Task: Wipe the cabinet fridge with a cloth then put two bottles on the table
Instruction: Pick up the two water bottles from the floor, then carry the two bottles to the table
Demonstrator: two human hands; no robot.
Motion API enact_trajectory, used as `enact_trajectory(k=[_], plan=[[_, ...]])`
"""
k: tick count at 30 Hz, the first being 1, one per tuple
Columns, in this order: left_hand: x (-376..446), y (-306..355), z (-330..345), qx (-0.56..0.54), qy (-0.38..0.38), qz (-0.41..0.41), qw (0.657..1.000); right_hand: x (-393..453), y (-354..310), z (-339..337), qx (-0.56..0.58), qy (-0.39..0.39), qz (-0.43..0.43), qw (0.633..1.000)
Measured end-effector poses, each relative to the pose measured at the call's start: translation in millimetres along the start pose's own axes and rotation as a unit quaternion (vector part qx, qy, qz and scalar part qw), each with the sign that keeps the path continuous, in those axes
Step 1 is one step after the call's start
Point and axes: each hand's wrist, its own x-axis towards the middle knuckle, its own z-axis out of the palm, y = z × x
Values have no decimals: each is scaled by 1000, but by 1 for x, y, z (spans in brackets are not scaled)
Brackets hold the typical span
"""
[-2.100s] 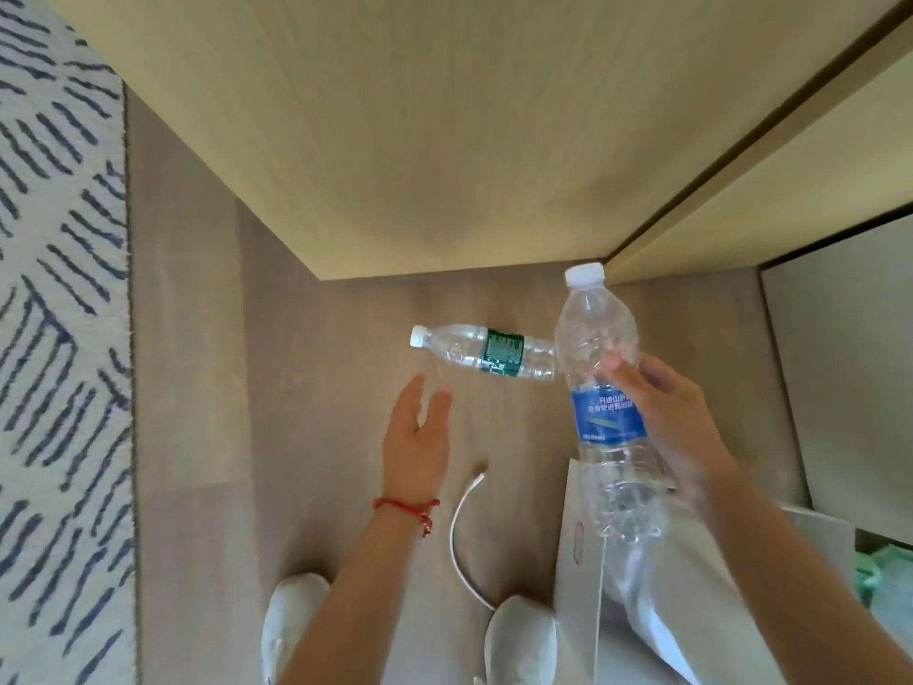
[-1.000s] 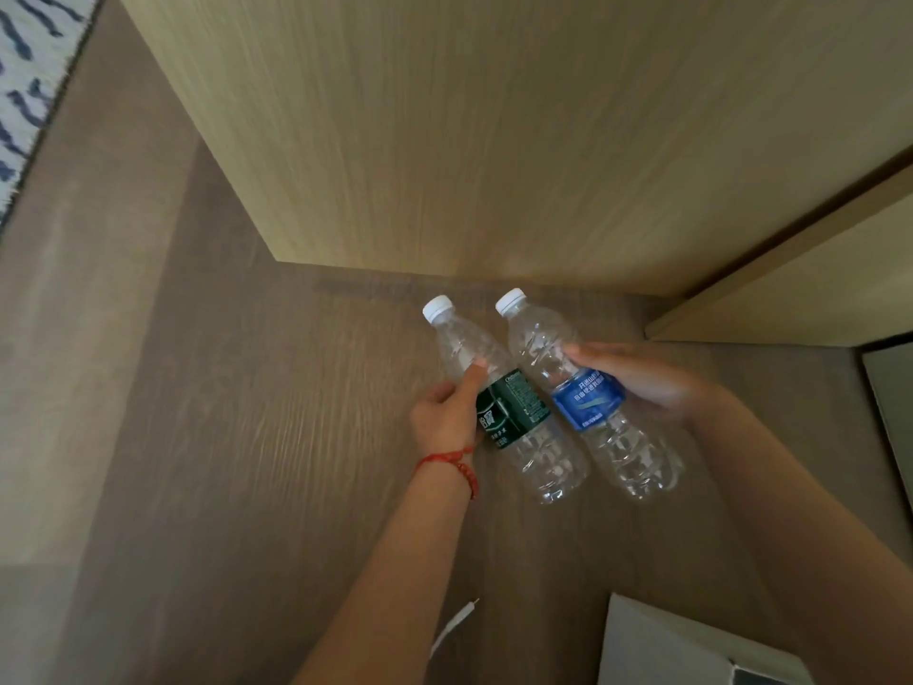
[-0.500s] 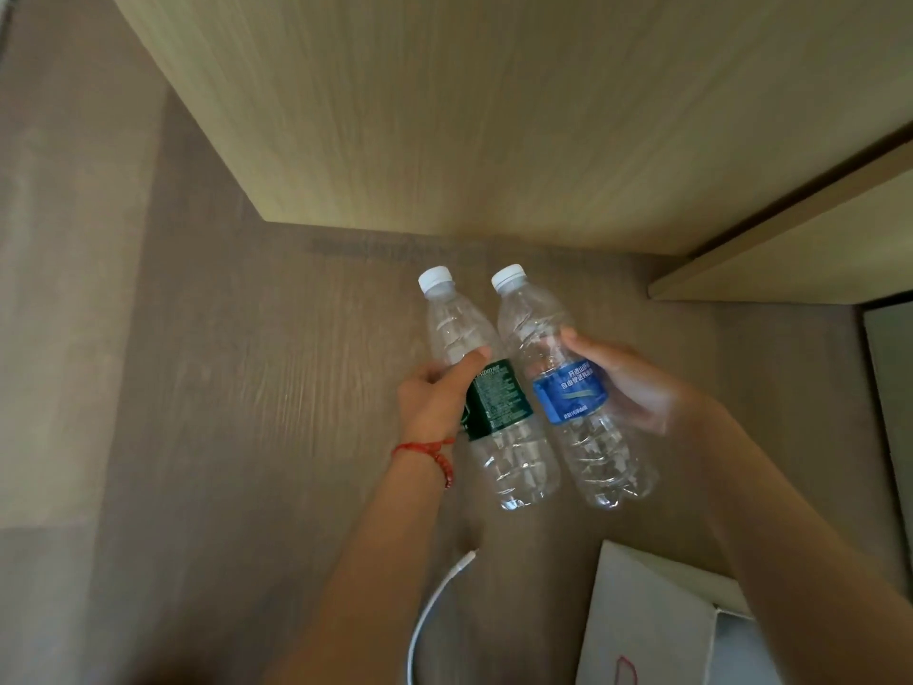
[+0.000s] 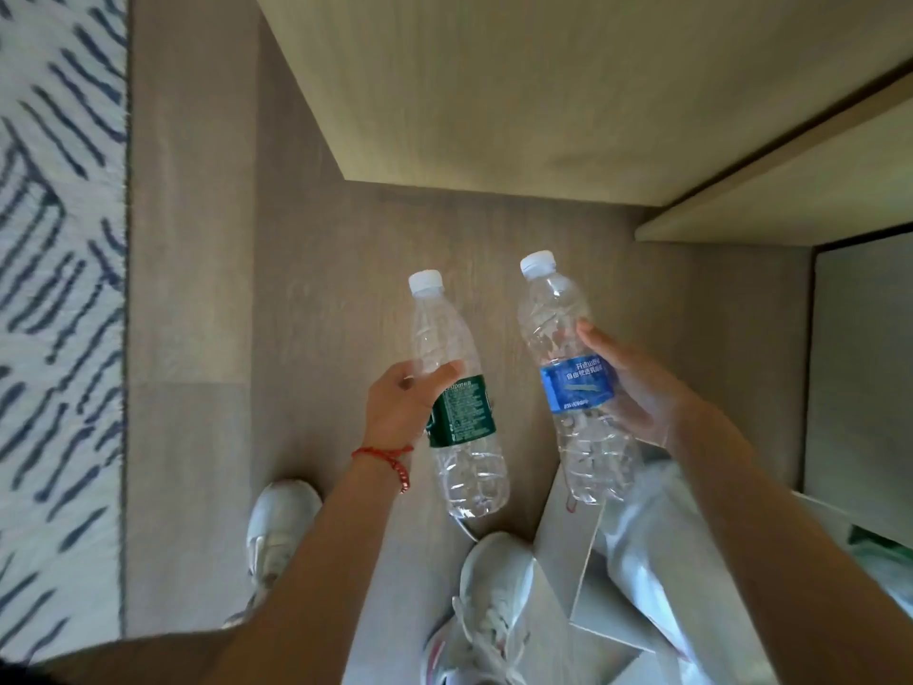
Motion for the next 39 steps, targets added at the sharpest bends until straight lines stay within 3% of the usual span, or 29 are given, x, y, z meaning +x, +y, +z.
enact_trajectory(k=[4,9,16,23,31,39], plan=[[-58,30,-20,-3,-12,3,1000,-54,-15,30,30,-10,-16,999],[-125,64,-49,-24,-22,1,999,-118,-38,77,52,41,-25,997],[-238,132,-117,-39,-8,22,999,-217,-89,158,35,8,-49,998],[-333,183,-195,-75,39,61,995,-308,-144,240,-3,76,-62,995],[-396,246,-290,-88,53,94,990,-370,-196,341,-14,52,-57,997],[-413,314,-376,-102,46,132,985,-375,-235,429,-17,7,-88,996]])
